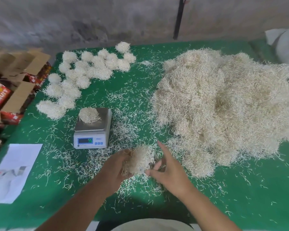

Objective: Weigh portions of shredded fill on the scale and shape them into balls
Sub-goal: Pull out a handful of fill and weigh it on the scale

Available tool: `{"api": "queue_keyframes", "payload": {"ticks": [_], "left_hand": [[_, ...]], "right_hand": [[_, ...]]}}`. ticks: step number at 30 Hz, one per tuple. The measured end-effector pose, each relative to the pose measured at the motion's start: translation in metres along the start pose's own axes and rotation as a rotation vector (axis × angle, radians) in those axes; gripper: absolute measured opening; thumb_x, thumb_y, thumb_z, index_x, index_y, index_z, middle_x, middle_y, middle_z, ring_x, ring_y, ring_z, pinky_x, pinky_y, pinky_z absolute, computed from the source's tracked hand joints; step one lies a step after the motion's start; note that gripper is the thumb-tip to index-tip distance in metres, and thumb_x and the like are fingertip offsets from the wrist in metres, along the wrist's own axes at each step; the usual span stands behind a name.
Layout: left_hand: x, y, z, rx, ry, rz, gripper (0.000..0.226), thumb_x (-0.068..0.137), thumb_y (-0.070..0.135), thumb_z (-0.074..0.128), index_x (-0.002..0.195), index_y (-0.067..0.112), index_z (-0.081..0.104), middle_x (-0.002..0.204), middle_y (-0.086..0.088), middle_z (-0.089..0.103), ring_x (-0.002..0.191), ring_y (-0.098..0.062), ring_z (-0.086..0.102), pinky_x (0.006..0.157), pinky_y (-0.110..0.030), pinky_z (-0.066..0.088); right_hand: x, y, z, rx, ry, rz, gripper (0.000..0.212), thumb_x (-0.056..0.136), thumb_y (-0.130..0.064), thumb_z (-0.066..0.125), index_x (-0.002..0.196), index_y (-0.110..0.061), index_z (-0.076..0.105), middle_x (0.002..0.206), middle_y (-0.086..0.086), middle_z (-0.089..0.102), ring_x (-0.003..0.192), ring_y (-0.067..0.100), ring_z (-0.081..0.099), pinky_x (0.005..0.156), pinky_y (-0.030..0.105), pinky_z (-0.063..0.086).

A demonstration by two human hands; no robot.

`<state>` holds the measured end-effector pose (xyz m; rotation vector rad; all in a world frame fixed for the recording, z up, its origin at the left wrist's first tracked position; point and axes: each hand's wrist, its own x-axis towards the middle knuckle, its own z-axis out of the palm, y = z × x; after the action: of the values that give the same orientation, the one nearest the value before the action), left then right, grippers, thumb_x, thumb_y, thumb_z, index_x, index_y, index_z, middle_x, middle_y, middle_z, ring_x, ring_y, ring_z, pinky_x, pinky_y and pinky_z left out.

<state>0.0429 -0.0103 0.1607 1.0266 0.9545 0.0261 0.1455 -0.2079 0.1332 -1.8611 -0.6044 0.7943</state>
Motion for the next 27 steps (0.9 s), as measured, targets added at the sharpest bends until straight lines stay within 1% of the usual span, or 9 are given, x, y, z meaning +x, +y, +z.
{"api": "queue_keyframes", "payload": {"ticks": [2, 4, 6, 11, 13, 15, 18, 22, 27], "left_hand": [[-0.003, 0.002, 0.007, 0.009, 0.024, -0.059, 0.013, 0.099, 0.021, 0.062, 0.108, 0.021, 0.072, 0.103, -0.001, 0.074, 0.091, -0.026, 0.072, 0.064, -0.034, 0.066], [-0.009, 0.004, 0.01, 0.021, 0.057, -0.077, 0.011, 0.1, 0.019, 0.062, 0.102, 0.015, 0.071, 0.088, -0.007, 0.075, 0.089, -0.032, 0.074, 0.065, -0.037, 0.065], [-0.015, 0.01, 0.009, 0.005, 0.081, -0.051, 0.01, 0.1, 0.019, 0.063, 0.105, 0.014, 0.069, 0.087, -0.007, 0.074, 0.101, -0.034, 0.07, 0.065, -0.036, 0.065], [-0.026, 0.02, -0.021, 0.182, -0.089, -0.036, 0.055, 0.072, 0.045, 0.09, 0.119, 0.024, 0.07, 0.121, -0.006, 0.068, 0.111, -0.027, 0.066, 0.083, -0.037, 0.062], [-0.025, 0.023, -0.028, 0.228, -0.104, -0.022, 0.047, 0.072, 0.034, 0.092, 0.114, 0.028, 0.074, 0.128, -0.007, 0.065, 0.113, -0.028, 0.064, 0.091, -0.041, 0.061], [-0.025, 0.029, -0.036, 0.178, -0.031, -0.007, 0.031, 0.086, 0.015, 0.084, 0.107, 0.037, 0.077, 0.138, -0.007, 0.058, 0.114, -0.025, 0.063, 0.099, -0.04, 0.059], [-0.021, 0.037, -0.047, 0.145, 0.09, -0.025, 0.07, 0.087, -0.002, 0.078, 0.118, 0.058, 0.062, 0.141, 0.002, 0.048, 0.115, -0.017, 0.059, 0.095, -0.016, 0.054], [-0.026, 0.05, -0.048, 0.213, 0.067, 0.041, 0.043, 0.08, 0.03, 0.082, 0.12, 0.024, 0.068, 0.112, -0.001, 0.065, 0.115, -0.027, 0.064, 0.105, -0.049, 0.054], [-0.012, 0.057, -0.042, 0.222, -0.025, 0.029, 0.077, 0.082, -0.011, 0.077, 0.144, 0.03, 0.059, 0.14, 0.009, 0.047, 0.129, -0.016, 0.05, 0.1, -0.021, 0.053]], "right_hand": [[0.002, -0.004, 0.003, -0.075, -0.104, 0.018, 0.085, 0.088, -0.041, 0.085, 0.152, -0.058, 0.031, 0.089, 0.006, 0.072, 0.062, 0.007, 0.065, 0.059, 0.021, 0.051], [0.006, -0.009, 0.008, -0.1, -0.118, -0.002, 0.026, 0.092, -0.036, 0.081, 0.11, -0.031, 0.062, 0.08, 0.016, 0.068, 0.057, 0.017, 0.059, 0.053, 0.029, 0.043], [0.009, -0.007, 0.013, -0.098, -0.1, -0.02, 0.031, 0.097, -0.029, 0.077, 0.082, -0.012, 0.057, 0.075, 0.023, 0.064, 0.052, 0.023, 0.05, 0.053, 0.033, 0.039], [0.014, 0.001, 0.006, -0.097, -0.01, -0.015, 0.011, 0.1, -0.027, 0.072, 0.095, -0.037, 0.069, 0.066, 0.002, 0.069, 0.041, 0.005, 0.045, 0.041, 0.026, 0.039], [0.016, 0.007, -0.001, -0.134, 0.023, 0.01, 0.006, 0.098, -0.028, 0.072, 0.096, -0.033, 0.07, 0.07, 0.001, 0.071, 0.041, 0.005, 0.046, 0.042, 0.025, 0.04], [0.02, 0.014, -0.012, -0.179, 0.044, 0.033, 0.01, 0.098, -0.028, 0.073, 0.1, -0.035, 0.068, 0.068, -0.003, 0.072, 0.041, 0.003, 0.048, 0.042, 0.023, 0.041], [0.028, 0.022, -0.038, -0.235, 0.178, 0.112, 0.008, 0.097, -0.029, 0.075, 0.104, -0.026, 0.07, 0.067, -0.007, 0.074, 0.039, 0.002, 0.051, 0.038, 0.019, 0.04], [0.039, 0.023, -0.068, -0.395, 0.365, 0.245, 0.033, 0.099, -0.028, 0.072, 0.129, -0.013, 0.067, 0.065, -0.006, 0.064, 0.052, 0.009, 0.063, 0.047, 0.022, 0.044], [0.041, -0.018, -0.032, -0.171, -0.081, 0.13, 0.094, 0.095, -0.027, 0.079, 0.161, -0.052, 0.018, 0.095, -0.008, 0.078, 0.074, 0.005, 0.076, 0.072, 0.021, 0.056]]}}
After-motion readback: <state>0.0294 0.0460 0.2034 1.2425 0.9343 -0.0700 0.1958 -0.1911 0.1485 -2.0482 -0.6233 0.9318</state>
